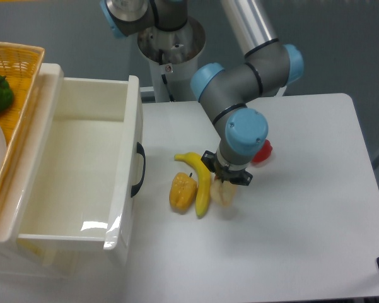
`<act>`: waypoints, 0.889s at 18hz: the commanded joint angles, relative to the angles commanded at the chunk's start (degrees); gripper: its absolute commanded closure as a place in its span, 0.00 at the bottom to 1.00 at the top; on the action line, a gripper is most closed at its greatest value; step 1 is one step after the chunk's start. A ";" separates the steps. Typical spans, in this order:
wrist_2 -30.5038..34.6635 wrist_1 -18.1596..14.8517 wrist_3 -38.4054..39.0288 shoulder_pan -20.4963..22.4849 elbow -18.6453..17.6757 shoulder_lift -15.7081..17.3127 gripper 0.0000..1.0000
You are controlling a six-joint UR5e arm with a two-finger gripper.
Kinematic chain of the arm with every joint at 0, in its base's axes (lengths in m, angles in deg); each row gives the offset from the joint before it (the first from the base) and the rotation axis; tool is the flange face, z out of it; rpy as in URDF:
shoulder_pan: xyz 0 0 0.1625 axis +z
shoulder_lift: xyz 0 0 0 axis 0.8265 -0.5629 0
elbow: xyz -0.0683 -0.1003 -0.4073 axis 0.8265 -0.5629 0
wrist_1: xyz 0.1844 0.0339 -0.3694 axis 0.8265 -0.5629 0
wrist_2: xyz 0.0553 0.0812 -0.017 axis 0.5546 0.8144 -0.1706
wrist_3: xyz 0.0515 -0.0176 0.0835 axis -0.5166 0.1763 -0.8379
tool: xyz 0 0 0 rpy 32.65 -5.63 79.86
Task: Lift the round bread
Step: 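Lift the gripped bread bun up off the table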
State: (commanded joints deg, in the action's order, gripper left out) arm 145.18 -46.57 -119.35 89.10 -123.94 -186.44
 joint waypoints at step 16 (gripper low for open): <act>-0.01 -2.29 -19.34 3.34 -0.26 8.35 0.90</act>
State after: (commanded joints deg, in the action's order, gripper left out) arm 145.17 -48.85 -138.69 92.44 -124.20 -178.09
